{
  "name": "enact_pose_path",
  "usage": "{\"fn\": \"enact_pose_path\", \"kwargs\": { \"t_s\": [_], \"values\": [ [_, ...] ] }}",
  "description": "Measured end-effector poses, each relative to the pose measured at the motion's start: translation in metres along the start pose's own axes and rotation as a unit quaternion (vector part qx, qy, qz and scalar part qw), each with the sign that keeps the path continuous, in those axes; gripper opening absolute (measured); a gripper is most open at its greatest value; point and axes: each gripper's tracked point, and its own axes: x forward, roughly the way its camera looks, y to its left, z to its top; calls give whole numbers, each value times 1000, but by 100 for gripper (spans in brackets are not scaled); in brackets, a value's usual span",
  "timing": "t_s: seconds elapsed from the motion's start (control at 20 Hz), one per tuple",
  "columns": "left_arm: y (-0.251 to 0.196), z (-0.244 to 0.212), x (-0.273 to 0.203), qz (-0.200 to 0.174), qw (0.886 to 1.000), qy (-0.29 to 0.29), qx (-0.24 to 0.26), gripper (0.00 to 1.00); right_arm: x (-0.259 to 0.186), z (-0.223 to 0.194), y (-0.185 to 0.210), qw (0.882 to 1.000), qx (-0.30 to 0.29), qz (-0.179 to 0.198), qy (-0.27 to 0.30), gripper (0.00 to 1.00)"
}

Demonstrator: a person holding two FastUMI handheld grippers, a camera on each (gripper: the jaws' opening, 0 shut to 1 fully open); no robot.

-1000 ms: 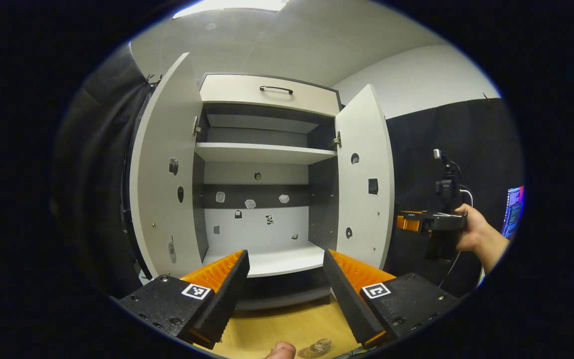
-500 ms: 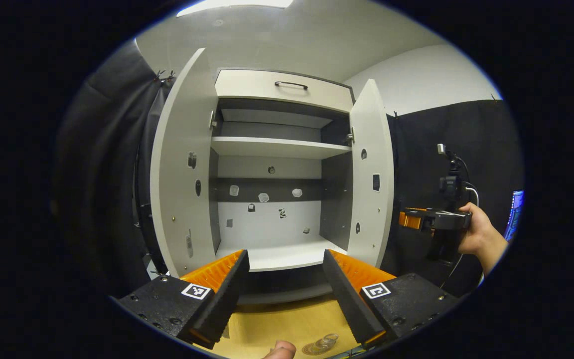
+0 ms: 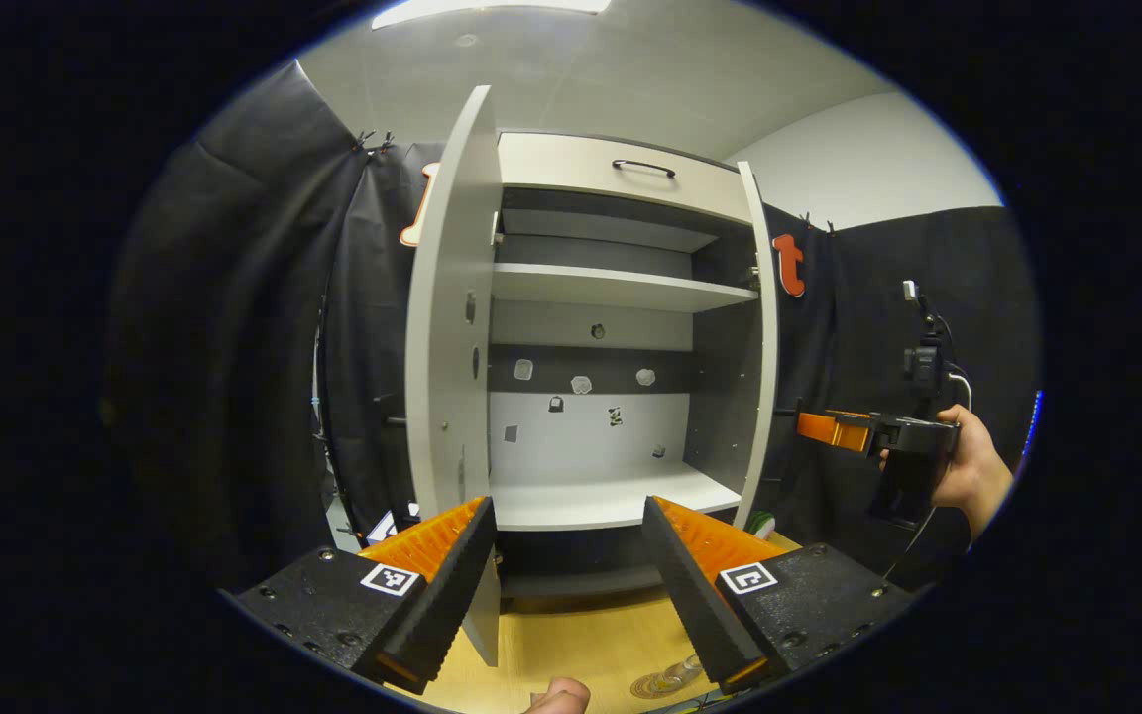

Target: Grasp the bottle in the cabinet with the left hand and place it on the coaster, then close the right door with the right hand and the left door with the left hand.

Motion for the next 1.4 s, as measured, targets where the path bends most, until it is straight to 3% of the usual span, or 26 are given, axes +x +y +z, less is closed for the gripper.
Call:
{"fn": "enact_pose_path", "kwargs": {
  "t_s": [0.2,0.45,0.5,0.55,0.65,0.7,0.8,0.85,0.9,1.1,1.15,1.25,1.3,1.35,1.4],
  "values": [
    [52,-5,0,37,999,2,4,95,-16,4,9,1000,-22,-8,-10,96],
    [129,-27,-2,86,996,27,-15,95,-53,15,20,999,-14,22,-36,96],
    [145,-29,-2,100,994,29,-21,95,-62,18,18,999,-20,22,-42,92],
    [160,-27,-1,112,993,27,-25,92,-70,21,16,998,-28,20,-47,97],
    [190,-30,0,137,990,30,-29,95,-87,21,14,998,-41,17,-50,96],
    [201,-33,2,144,988,32,-34,92,-96,20,15,997,-46,18,-51,97],
    [220,-40,9,152,987,39,-43,96,-112,22,20,997,-52,23,-57,97],
    [227,-42,14,156,986,43,-46,96,-121,23,22,996,-52,25,-60,92],
    [234,-46,20,159,985,47,-48,92,-128,23,26,996,-53,29,-63,97],
    [252,-52,44,177,982,45,-54,96,-156,24,31,995,-65,22,-65,97],
    [250,-48,54,175,982,39,-66,100,-161,23,35,995,-65,25,-67,97],
    [238,-36,71,160,983,29,-82,96,-171,20,47,995,-66,41,-66,92],
    [237,-30,78,156,984,24,-77,96,-175,19,46,995,-66,40,-63,96],
    [235,-22,82,155,985,20,-70,92,-181,18,42,995,-66,34,-61,96],
    [227,-16,85,152,986,16,-64,96,-186,16,37,996,-66,25,-57,92]
  ]
}}
